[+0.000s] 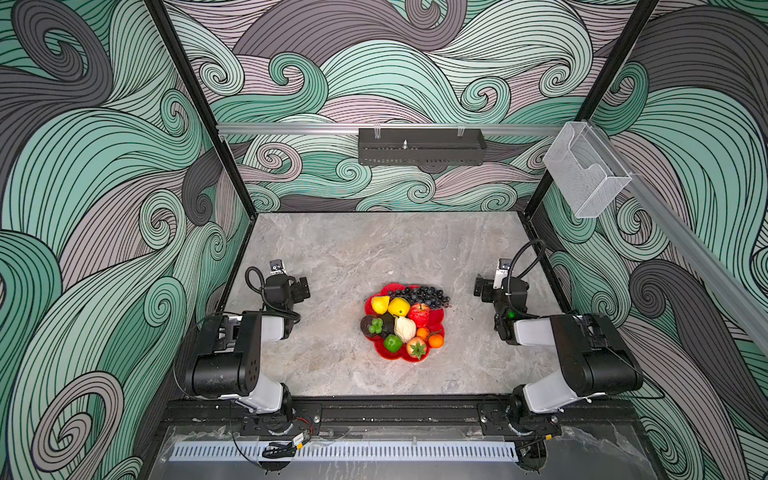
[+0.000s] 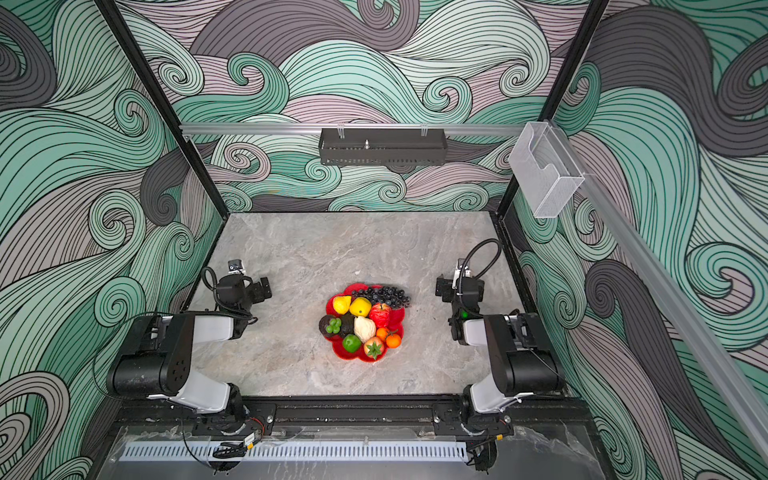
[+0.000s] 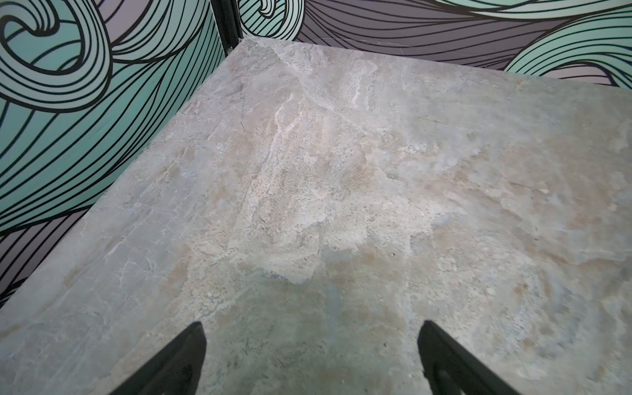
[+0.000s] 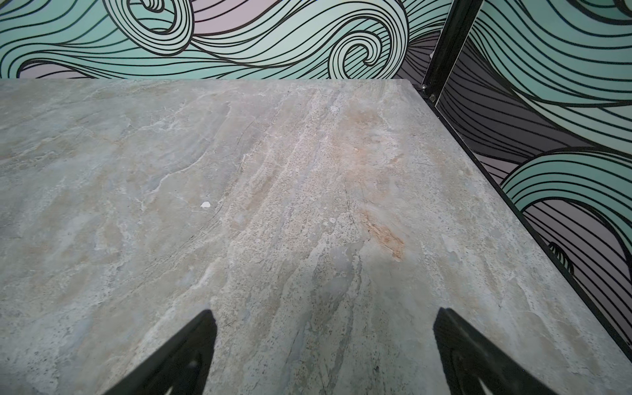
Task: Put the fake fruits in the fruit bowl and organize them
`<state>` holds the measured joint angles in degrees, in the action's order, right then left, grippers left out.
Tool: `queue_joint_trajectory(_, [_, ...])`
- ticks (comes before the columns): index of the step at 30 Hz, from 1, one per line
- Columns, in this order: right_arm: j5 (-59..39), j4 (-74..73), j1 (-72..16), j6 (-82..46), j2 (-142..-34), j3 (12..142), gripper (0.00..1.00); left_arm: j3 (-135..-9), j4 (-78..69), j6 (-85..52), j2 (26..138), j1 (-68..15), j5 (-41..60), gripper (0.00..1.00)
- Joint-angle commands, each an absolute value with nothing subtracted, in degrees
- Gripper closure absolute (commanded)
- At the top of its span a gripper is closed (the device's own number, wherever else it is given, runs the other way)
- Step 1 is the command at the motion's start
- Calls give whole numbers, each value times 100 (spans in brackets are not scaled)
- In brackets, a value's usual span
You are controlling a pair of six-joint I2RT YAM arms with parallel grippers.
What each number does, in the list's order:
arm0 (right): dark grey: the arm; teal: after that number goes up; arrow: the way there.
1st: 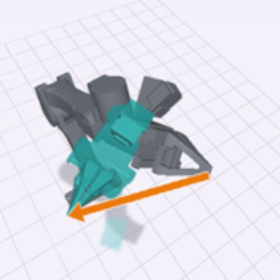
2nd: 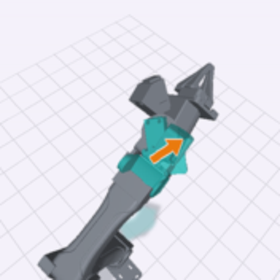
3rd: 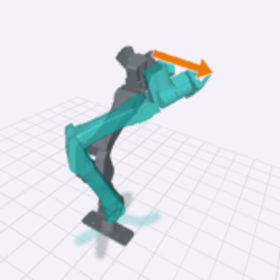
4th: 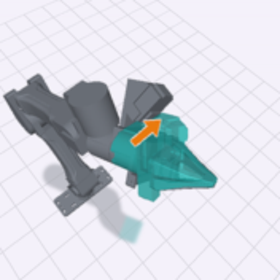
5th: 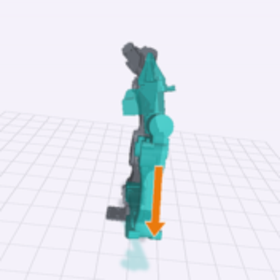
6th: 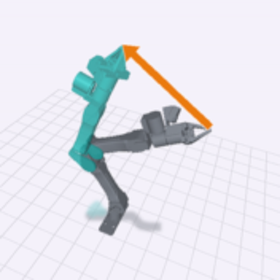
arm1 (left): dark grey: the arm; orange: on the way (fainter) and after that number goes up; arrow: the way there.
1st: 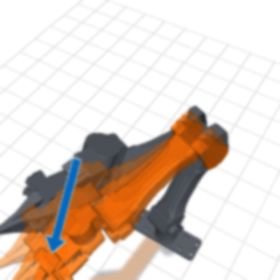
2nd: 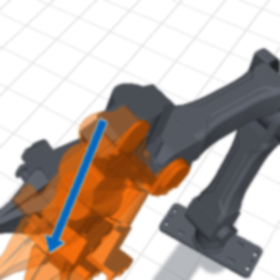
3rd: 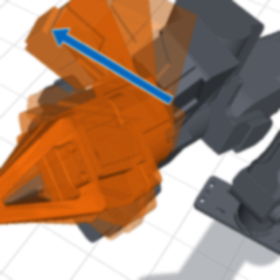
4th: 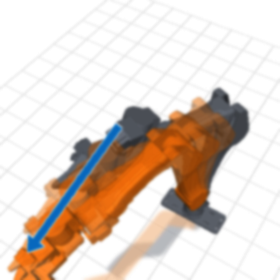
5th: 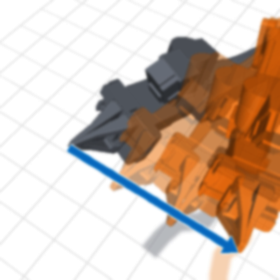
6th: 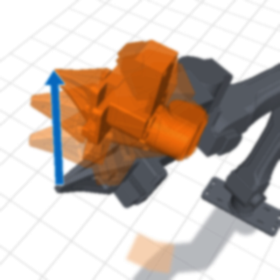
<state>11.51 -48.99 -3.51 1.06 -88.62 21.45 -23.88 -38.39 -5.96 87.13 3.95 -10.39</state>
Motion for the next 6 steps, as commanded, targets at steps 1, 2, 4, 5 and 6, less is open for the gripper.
queue_joint_trajectory(1, [1077, -4924, -316, 43, -8823, 2285, 0, -2546, -3989, -527, 8670, 378, -949, 1])
queue_joint_trajectory(2, [1081, -4932, -316, 42, -8823, 2281, 0, -2547, -3990, -527, 8671, 371, -949, 1])
queue_joint_trajectory(4, [1084, -4982, -316, 44, -8803, 2251, 0, -2549, -3987, -527, 8670, 376, -949, 1])
queue_joint_trajectory(5, [1135, -5025, -328, 53, -8793, 2205, 0, -2549, -3986, -527, 8672, 371, -949, 1])
queue_joint_trajectory(6, [1203, -5130, -335, 31, -8812, 2172, 0, -2549, -3987, -530, 8668, 373, -947, 1])
